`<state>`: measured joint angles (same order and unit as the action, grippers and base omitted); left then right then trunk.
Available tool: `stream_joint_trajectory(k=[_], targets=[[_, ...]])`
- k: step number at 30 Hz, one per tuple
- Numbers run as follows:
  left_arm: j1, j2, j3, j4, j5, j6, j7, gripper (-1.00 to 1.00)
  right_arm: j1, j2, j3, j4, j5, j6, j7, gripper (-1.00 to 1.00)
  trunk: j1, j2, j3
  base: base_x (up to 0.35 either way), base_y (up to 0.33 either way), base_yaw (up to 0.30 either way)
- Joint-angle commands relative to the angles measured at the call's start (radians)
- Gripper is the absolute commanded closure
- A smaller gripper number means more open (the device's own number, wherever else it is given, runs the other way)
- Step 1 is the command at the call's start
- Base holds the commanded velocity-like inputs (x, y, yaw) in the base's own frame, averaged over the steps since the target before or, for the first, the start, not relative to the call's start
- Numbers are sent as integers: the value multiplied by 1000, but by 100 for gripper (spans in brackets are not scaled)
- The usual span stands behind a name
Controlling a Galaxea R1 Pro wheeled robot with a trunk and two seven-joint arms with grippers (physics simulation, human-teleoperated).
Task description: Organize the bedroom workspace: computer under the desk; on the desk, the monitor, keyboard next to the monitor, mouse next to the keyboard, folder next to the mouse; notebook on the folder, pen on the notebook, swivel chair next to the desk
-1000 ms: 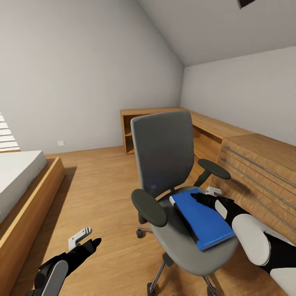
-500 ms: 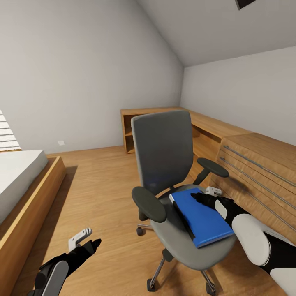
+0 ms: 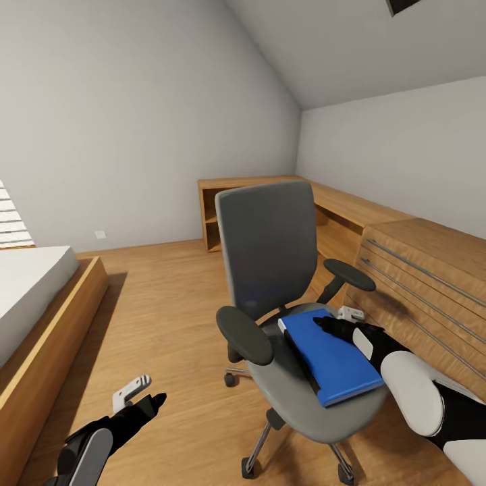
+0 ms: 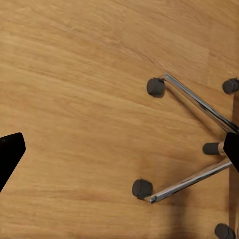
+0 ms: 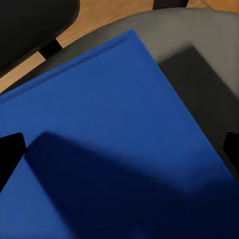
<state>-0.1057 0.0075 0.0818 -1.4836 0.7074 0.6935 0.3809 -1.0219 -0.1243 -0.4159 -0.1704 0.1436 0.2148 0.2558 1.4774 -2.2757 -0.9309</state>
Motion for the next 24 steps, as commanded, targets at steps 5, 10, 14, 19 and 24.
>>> stream_joint_trajectory(k=[5,10,14,19,24], targets=[[0,1,-15,0,11,3,10,-100,0,1,-8,40,16,5,5,-100,0,0,-1,0,0,0],[-1,1,-18,0,10,3,8,-100,0,1,-8,40,16,5,5,-100,0,0,-1,0,0,0],[-1,1,-19,-1,7,3,14,-100,0,0,-8,40,17,5,5,-100,0,0,-1,0,0,0],[-1,0,-28,-4,7,4,19,-100,0,0,-9,40,17,5,5,-100,8,-14,-7,0,0,0],[-1,1,-31,-3,8,4,18,-100,0,0,-8,40,17,5,5,-100,8,-14,-7,0,0,0]])
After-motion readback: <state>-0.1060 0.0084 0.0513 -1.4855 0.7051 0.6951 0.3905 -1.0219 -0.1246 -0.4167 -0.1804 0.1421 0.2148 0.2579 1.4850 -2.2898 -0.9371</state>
